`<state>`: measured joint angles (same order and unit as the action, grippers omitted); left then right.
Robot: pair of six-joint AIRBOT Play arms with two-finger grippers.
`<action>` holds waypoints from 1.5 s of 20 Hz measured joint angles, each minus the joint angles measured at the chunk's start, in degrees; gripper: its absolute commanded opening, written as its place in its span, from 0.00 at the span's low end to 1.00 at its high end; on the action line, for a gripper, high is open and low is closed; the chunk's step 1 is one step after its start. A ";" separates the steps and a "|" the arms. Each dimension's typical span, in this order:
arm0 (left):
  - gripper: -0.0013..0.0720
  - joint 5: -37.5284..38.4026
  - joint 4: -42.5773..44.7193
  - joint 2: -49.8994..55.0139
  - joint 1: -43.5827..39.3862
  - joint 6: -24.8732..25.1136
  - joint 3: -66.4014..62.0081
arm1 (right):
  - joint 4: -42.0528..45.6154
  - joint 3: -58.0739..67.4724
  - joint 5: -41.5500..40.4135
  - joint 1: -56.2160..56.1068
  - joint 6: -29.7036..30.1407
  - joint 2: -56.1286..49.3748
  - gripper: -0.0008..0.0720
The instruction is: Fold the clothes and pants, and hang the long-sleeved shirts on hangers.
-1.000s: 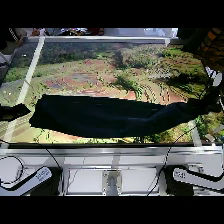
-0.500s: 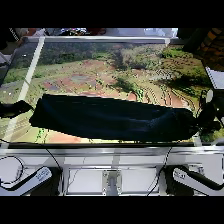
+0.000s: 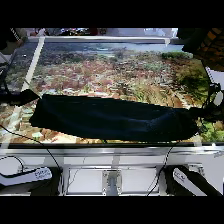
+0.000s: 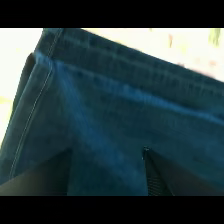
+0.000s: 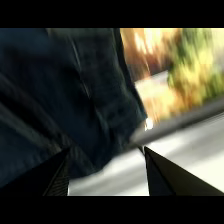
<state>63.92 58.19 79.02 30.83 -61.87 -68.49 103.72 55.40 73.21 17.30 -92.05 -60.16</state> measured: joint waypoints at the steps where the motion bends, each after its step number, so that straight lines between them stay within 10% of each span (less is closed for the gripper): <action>1: 0.67 0.61 -0.04 2.40 -0.22 -1.62 -2.23 | -0.13 0.00 -2.23 0.00 0.22 -0.68 0.70; 17: 0.56 -5.27 4.55 19.43 -1.95 -12.26 -10.67 | -6.14 0.00 -10.12 0.00 1.46 -7.39 0.70; 21: 0.04 -5.88 4.74 21.09 -3.85 -11.56 -10.67 | -7.69 0.00 -9.86 0.00 1.46 -7.41 0.69; 30: 0.04 -1.36 10.23 18.62 -5.01 -10.67 -15.89 | -6.40 0.00 -13.57 1.36 0.02 -8.98 0.69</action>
<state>62.57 68.42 97.65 25.82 -72.53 -84.38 97.32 55.40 59.64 18.65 -92.03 -69.14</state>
